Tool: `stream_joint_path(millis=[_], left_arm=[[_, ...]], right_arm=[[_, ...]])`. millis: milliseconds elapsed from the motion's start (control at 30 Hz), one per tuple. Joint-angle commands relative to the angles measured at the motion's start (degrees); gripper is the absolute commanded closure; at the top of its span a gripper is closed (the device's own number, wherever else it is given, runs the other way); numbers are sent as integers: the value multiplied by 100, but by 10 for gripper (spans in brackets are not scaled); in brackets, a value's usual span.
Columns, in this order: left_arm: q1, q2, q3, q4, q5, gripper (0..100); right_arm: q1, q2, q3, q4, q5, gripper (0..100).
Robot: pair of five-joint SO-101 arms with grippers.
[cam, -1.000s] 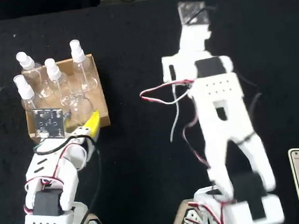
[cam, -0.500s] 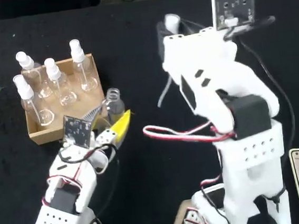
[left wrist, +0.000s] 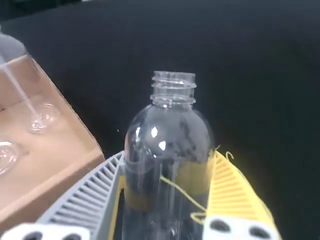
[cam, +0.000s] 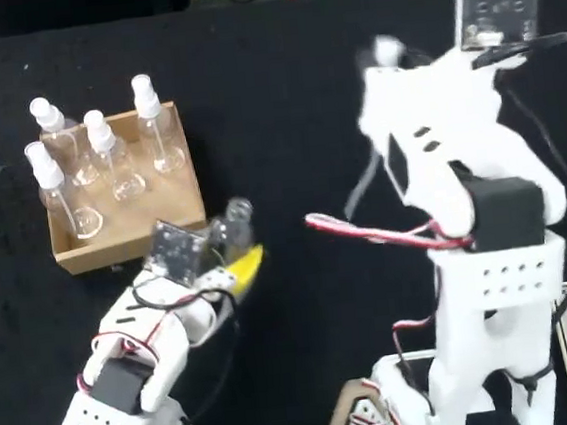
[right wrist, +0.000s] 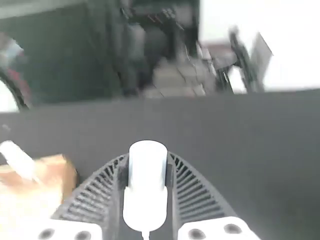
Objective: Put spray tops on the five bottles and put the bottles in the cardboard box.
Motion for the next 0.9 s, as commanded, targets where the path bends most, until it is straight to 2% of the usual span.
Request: stream_joint_path(millis=[0,100,267,500,633,867], left_arm=[[207,193,-822,721,-352,804],[215,976,-1059,738,-492,804],[259,3174,-2105,747,-519,804],[488,5538,-3204,1327,-510,804],[602,6145,-3415,1389,-510,804],[1042,6321,-3398,1336,-510,804]], right_arm=[[220,-198,585,167,62,986],[220,-198,1235,62,62,986],[229,-198,2202,-615,62,986],[237,-198,3134,-1468,62,986],[642,-198,3187,-1530,62,986],[1512,-198,3196,-1538,62,985]])
